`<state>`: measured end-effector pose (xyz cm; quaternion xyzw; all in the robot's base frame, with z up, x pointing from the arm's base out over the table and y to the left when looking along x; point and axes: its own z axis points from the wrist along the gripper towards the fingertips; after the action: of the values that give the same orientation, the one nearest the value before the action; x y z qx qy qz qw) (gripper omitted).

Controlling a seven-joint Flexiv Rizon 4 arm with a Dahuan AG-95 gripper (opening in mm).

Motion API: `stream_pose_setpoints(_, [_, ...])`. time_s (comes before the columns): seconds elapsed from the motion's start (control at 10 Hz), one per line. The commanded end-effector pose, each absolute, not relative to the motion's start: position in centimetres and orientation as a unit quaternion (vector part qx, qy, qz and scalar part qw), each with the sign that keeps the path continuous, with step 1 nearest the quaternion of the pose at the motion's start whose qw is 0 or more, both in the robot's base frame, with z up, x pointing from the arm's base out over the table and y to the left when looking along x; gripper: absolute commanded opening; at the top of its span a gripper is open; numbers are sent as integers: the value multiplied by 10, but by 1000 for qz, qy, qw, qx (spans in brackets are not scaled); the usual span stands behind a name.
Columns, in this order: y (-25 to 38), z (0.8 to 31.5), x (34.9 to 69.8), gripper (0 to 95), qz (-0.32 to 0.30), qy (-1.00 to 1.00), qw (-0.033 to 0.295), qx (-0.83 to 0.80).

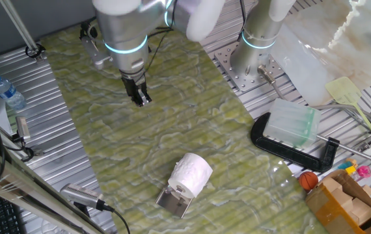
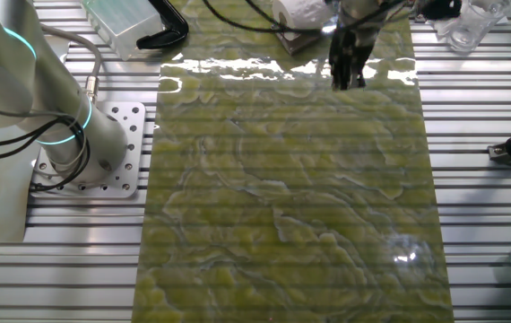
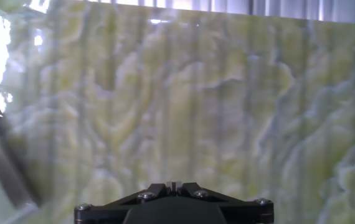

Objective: Take the roll of paper down from the shelf

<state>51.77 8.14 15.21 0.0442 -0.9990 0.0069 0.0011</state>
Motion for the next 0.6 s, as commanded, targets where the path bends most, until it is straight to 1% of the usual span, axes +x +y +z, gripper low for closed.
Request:
stream_pose_setpoints(0.1, [103, 156, 519, 0, 5, -997, 1, 72])
stream_pose_setpoints(0.3, [111, 161, 523, 0, 5, -996, 0, 84])
stream_pose_setpoints(0.5, [125, 167, 532, 0, 64, -996, 6, 61])
stream_pose_setpoints(0.6, [130, 169, 535, 0, 58, -993, 11, 104])
